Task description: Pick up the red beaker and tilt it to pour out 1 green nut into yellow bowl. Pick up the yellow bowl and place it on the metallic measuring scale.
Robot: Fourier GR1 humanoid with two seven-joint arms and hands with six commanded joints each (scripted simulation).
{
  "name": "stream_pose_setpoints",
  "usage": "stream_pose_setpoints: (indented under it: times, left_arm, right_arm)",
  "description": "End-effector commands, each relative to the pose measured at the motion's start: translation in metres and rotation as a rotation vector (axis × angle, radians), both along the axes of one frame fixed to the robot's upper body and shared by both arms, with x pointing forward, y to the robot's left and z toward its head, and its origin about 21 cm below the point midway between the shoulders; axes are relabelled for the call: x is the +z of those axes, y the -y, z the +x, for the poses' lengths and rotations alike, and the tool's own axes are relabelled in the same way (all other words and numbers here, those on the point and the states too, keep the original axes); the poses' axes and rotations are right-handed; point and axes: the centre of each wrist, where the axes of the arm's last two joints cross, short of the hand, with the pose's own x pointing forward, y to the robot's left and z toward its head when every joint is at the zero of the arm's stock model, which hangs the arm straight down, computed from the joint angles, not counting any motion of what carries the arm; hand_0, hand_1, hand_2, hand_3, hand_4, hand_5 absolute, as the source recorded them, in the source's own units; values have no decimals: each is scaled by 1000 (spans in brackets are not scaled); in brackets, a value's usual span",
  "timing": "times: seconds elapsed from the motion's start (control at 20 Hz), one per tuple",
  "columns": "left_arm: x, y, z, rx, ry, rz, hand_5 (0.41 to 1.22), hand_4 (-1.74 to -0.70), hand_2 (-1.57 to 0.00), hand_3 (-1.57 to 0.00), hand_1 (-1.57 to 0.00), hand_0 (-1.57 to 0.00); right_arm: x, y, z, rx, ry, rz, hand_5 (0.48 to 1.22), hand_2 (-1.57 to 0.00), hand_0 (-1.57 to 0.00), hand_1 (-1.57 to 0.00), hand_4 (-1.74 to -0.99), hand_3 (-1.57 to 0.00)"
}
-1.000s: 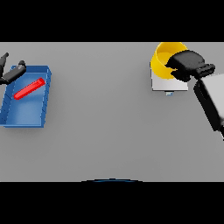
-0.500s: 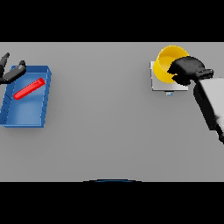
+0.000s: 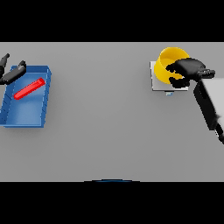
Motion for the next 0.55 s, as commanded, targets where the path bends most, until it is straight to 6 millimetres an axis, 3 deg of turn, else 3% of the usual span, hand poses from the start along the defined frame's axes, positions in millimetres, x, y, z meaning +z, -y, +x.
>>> stream_pose_setpoints:
  times: [0.0,0.2,0.5]
  left_arm:
    - [1,-2,0,9,-4,2,764,-840,1,1,1,1]
    - [3,0,1,6,-3,10,750,-834,1,1,1,1]
    - [0,1,0,2,-8,11,760,-833,1,1,1,1]
  right_arm:
    - [-1,0,-1,-10,-6,6,890,-470,-605,-556,-1496,-391]
    - [1,0,1,-1,-8,-15,824,-192,-247,-243,-1448,-164]
    - [0,1,2,-7,-43,-51,779,-50,-64,-63,-1390,-42]
